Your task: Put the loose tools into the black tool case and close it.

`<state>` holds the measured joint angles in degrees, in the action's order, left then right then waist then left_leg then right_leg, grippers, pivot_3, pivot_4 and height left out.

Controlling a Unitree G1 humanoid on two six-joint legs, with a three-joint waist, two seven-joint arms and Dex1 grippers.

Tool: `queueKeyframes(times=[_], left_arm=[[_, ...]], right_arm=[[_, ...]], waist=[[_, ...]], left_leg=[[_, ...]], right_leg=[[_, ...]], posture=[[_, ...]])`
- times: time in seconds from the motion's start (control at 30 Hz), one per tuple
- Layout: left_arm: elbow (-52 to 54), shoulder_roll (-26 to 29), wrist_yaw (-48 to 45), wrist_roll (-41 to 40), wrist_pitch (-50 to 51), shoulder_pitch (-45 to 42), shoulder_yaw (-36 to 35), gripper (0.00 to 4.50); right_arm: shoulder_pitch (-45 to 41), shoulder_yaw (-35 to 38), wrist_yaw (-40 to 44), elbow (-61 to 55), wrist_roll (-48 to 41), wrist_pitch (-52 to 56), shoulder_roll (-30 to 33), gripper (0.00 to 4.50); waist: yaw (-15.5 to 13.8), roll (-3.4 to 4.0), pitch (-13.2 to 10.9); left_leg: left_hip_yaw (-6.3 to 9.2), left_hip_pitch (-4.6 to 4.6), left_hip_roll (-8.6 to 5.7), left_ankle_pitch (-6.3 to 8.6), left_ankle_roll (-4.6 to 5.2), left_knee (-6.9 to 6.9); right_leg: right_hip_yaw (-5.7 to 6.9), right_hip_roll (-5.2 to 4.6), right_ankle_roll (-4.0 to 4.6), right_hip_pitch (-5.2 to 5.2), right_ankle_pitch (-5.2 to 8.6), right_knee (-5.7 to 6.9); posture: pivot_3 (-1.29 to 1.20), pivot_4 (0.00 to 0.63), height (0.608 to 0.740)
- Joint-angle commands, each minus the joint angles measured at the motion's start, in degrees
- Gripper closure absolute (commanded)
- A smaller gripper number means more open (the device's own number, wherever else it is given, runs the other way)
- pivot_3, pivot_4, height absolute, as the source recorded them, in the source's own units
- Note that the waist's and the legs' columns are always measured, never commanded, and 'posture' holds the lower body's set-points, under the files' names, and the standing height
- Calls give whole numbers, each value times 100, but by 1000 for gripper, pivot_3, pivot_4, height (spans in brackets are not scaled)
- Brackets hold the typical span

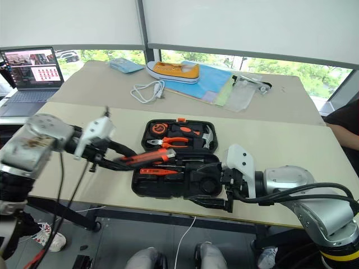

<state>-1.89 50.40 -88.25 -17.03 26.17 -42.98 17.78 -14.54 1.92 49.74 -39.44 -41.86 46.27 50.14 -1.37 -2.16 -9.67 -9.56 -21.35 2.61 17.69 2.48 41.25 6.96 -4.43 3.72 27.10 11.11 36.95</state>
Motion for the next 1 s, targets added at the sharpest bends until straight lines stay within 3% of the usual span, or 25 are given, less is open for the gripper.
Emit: queueKeyframes(times=[0.03, 0.17, 0.57, 0.63, 0.8, 0.9, 1.0], left_arm=[[-122, -181, -254, 363, -325, -263, 364, 2769], [-448, -506, -258, 706, -347, -399, 720, 2769], [-731, -984, -182, 1028, -65, -402, 861, 2769], [-665, -988, -273, 888, 99, -400, 767, 1764], [-494, -944, -323, 532, 288, -432, 380, 154], [-568, -977, -182, 478, 218, -464, 177, 15], [-549, -1024, -139, 338, 366, -459, 31, 729]], right_arm=[[97, 281, -241, -321, -168, 53, -11, 0], [281, 431, -458, -523, -271, 146, 19, 0], [369, 502, -916, -759, -513, 273, 71, 0], [358, 477, -924, -732, -498, 254, 83, 0], [336, 407, -876, -667, -438, 197, 91, 0], [315, 359, -831, -627, -401, 160, 88, 0], [287, 311, -784, -580, -354, 126, 84, 0]], waist=[[37, 0, 0], [68, 0, 0], [65, 0, 0], [65, 0, 0], [69, 0, 0], [67, 0, 0], [68, 0, 0]], left_leg=[[1, 0, 4, 0, 0, 2], [3, 2, 6, -1, -1, 3], [10, -1, 6, 1, 3, 6], [11, 0, 6, 1, 3, 7], [11, -1, 7, 1, 4, 7], [12, -1, 7, 1, 4, 8], [12, -1, 6, 1, 4, 9]], right_leg=[[-1, 2, 0, 0, 0, 1], [-2, 2, 0, 0, 0, 5], [-3, 2, 0, 0, 0, 5], [-3, 2, 0, -1, 0, 5], [-3, 2, 0, 0, 0, 5], [-3, 1, 0, -1, 0, 5], [-3, 1, 0, -1, 0, 5]], posture=[[0, 150, 718], [0, 150, 718], [0, 150, 718], [0, 150, 718], [0, 150, 718], [0, 150, 718], [0, 150, 718]])
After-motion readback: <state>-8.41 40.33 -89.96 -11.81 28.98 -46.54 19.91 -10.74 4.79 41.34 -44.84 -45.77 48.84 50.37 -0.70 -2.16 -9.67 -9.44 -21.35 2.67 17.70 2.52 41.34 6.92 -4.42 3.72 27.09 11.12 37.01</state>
